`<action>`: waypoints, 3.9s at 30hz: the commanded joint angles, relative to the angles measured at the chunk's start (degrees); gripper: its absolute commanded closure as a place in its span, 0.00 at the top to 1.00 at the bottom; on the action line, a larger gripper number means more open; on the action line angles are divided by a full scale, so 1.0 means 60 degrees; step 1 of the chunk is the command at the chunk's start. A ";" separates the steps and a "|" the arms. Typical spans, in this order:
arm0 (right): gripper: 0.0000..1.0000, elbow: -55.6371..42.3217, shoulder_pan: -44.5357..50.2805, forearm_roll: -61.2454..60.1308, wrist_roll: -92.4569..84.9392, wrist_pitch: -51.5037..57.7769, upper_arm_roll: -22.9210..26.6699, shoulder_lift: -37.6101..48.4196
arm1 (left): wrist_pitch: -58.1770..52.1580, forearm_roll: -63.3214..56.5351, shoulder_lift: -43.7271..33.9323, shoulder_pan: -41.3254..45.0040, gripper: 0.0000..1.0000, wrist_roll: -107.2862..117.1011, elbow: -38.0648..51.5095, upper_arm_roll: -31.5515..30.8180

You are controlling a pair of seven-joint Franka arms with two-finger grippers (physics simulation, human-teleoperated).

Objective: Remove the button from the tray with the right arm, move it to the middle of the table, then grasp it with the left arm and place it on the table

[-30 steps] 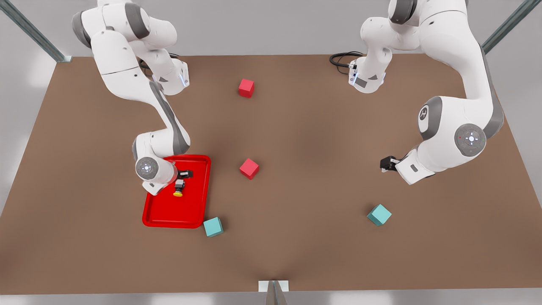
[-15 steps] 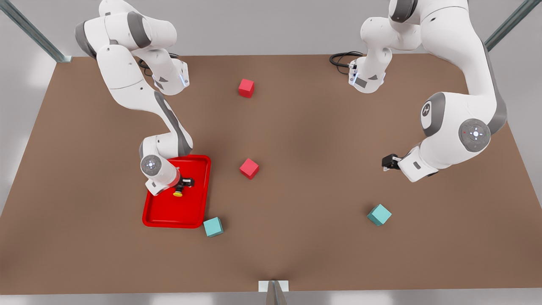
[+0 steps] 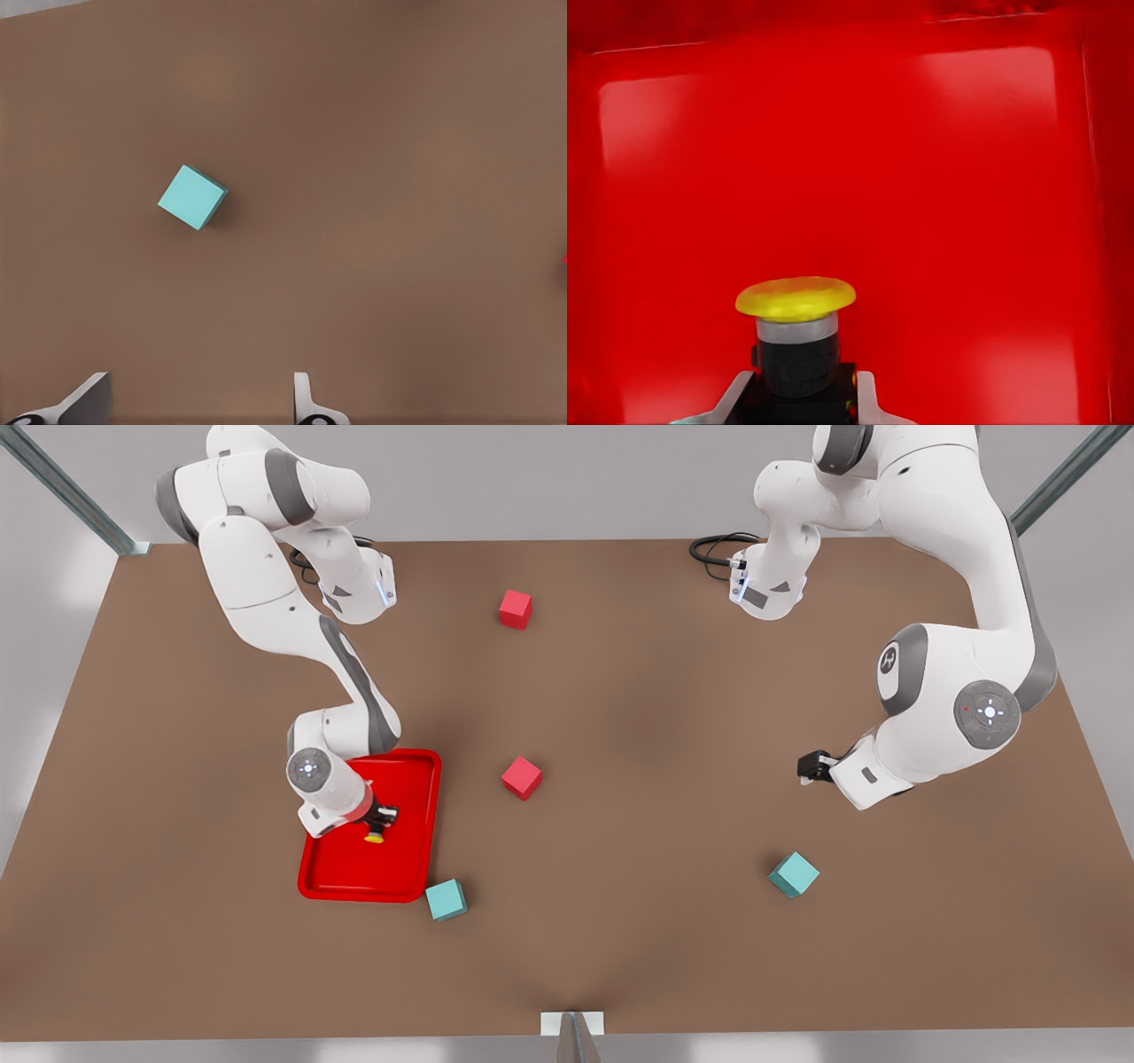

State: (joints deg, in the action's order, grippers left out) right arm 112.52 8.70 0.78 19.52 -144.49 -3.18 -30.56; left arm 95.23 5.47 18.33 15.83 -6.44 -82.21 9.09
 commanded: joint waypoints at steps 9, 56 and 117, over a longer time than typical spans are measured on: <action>0.46 -0.4031 0.2270 0.0646 -0.2667 0.1948 -0.0935 -0.0179 | -0.0038 -0.0457 -0.0066 -0.0133 1.00 0.0005 0.0005 0.0082; 1.00 -0.1922 -0.0688 -0.0130 -0.1892 0.6796 0.1263 0.4493 | 0.3564 0.1110 0.1853 0.2796 1.00 1.4067 -0.1311 0.0287; 1.00 -0.2772 -0.0644 -0.0497 -0.1643 0.7060 0.1233 0.3907 | 0.8957 0.0070 0.1706 0.4496 0.55 1.6235 -0.6704 0.0272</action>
State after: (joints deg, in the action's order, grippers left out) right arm 95.91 4.81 -2.16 8.86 -102.12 4.20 -7.16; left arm 148.99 5.88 28.58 42.85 90.42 -122.45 10.68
